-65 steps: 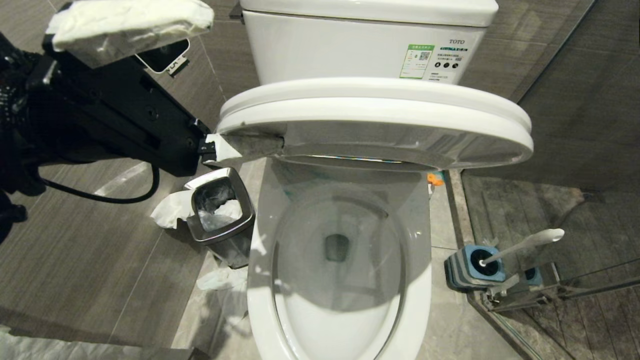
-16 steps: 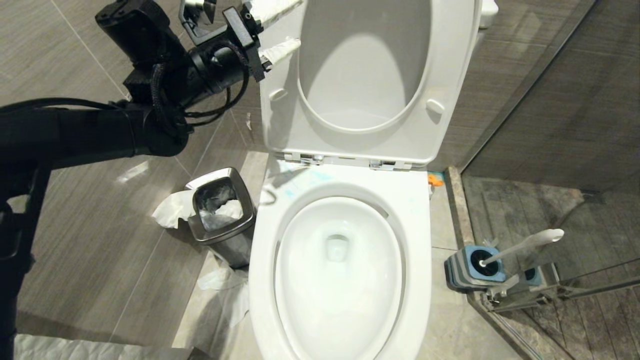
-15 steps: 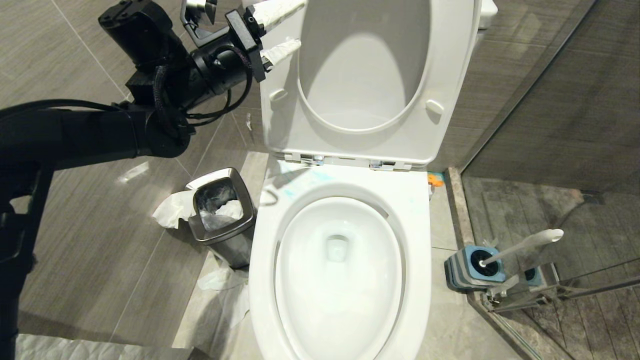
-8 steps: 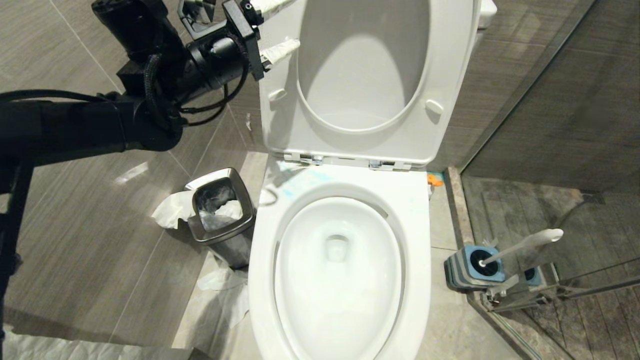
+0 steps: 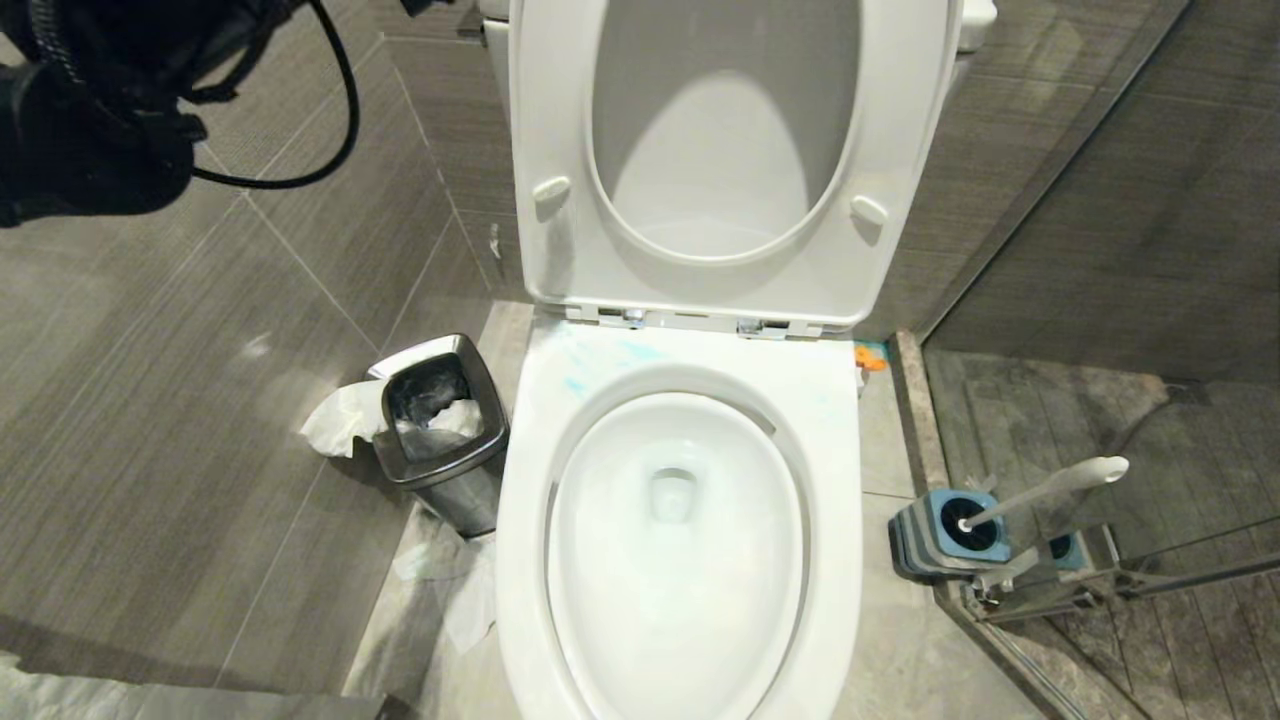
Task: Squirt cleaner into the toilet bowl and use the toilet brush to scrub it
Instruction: Use the left hand to lift the toilet lid slightly, then pour in the cleaning agent
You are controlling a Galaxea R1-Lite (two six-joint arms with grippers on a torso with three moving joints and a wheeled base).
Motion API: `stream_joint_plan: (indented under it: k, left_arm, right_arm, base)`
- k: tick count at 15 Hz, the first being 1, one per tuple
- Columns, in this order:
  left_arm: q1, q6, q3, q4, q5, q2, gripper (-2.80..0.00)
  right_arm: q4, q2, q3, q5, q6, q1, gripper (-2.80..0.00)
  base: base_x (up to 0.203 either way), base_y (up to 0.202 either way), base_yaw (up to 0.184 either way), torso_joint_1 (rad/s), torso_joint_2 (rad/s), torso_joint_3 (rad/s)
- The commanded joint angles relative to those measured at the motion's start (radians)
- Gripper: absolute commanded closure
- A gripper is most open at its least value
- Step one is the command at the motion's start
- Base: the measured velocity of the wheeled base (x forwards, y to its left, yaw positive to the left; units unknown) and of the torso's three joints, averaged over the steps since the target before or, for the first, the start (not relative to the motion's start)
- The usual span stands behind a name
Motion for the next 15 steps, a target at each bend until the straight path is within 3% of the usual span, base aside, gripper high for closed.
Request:
stream_joint_plan:
  k: [1, 4, 6, 7, 9, 13, 15]
  left_arm:
    - [0.001, -0.146, 0.000, -0.004, 0.002, -0.091, -2.80]
    - [-0.002, -0.208, 0.000, 0.034, 0.017, -0.125, -2.80]
    - [-0.001, -0.155, 0.000, 0.059, 0.016, -0.127, -2.80]
    - [-0.002, -0.090, 0.000, 0.070, 0.015, -0.124, -2.80]
    - [-0.017, 0.140, 0.000, 0.156, 0.012, -0.122, -2.80]
    - [-0.050, 0.720, -0.004, 0.440, 0.019, -0.140, -2.80]
    - [-0.055, 0.930, -0.008, 0.596, 0.050, -0.174, -2.80]
  right_arm:
    - [0.000, 0.001, -0.001, 0.000, 0.000, 0.001, 0.00]
    - [0.000, 0.001, 0.000, 0.000, 0.000, 0.002, 0.00]
    - [0.001, 0.001, 0.000, 0.000, 0.000, 0.002, 0.00]
    - [0.001, 0.001, -0.001, 0.000, 0.000, 0.000, 0.00]
    - [0.001, 0.001, 0.000, 0.000, 0.000, 0.002, 0.00]
    - [-0.001, 0.001, 0.000, 0.000, 0.000, 0.000, 0.00]
    - [0.000, 0.001, 0.000, 0.000, 0.000, 0.000, 0.00]
  base:
    - [0.000, 0.000, 0.000, 0.000, 0.00, 0.000]
    - [0.000, 0.000, 0.000, 0.000, 0.00, 0.000]
    - [0.000, 0.000, 0.000, 0.000, 0.00, 0.000]
    - [0.000, 0.000, 0.000, 0.000, 0.00, 0.000]
    - [0.000, 0.000, 0.000, 0.000, 0.00, 0.000]
    - [0.000, 0.000, 0.000, 0.000, 0.00, 0.000]
    - [0.000, 0.000, 0.000, 0.000, 0.00, 0.000]
